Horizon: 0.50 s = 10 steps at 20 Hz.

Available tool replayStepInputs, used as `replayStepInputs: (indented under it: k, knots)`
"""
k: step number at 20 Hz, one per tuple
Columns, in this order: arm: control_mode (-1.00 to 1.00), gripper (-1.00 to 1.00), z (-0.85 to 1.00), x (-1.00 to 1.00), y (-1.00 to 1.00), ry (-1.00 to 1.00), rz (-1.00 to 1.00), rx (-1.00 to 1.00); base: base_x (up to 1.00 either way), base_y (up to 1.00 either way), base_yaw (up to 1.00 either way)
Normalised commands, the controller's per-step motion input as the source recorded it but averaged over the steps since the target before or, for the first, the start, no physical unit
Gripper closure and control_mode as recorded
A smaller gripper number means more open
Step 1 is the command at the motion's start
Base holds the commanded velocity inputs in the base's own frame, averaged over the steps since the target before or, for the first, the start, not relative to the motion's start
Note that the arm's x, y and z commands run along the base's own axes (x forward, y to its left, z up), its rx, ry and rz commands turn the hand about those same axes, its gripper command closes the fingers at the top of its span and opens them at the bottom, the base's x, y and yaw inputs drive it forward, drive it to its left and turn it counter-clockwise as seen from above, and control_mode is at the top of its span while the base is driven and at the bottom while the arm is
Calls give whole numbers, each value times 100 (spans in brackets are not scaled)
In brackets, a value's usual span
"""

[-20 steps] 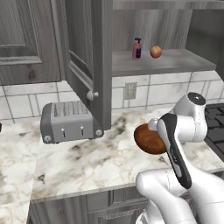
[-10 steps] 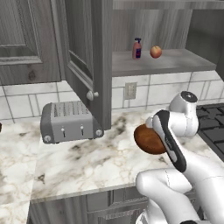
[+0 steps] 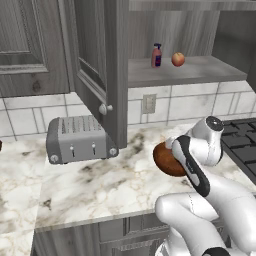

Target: Open the cabinet. Pick the kiwi and peach from the cabinet and place them into the bowl. Then close the cabinet.

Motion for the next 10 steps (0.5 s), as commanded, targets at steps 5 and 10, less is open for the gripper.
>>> replayStepInputs:
  k: [5, 10]
  knots:
    - [-100, -100, -22, 4, 0, -8, 0, -1, 0, 0, 0]
    - [-100, -100, 17, 0, 0, 0, 0, 0, 0, 0, 0]
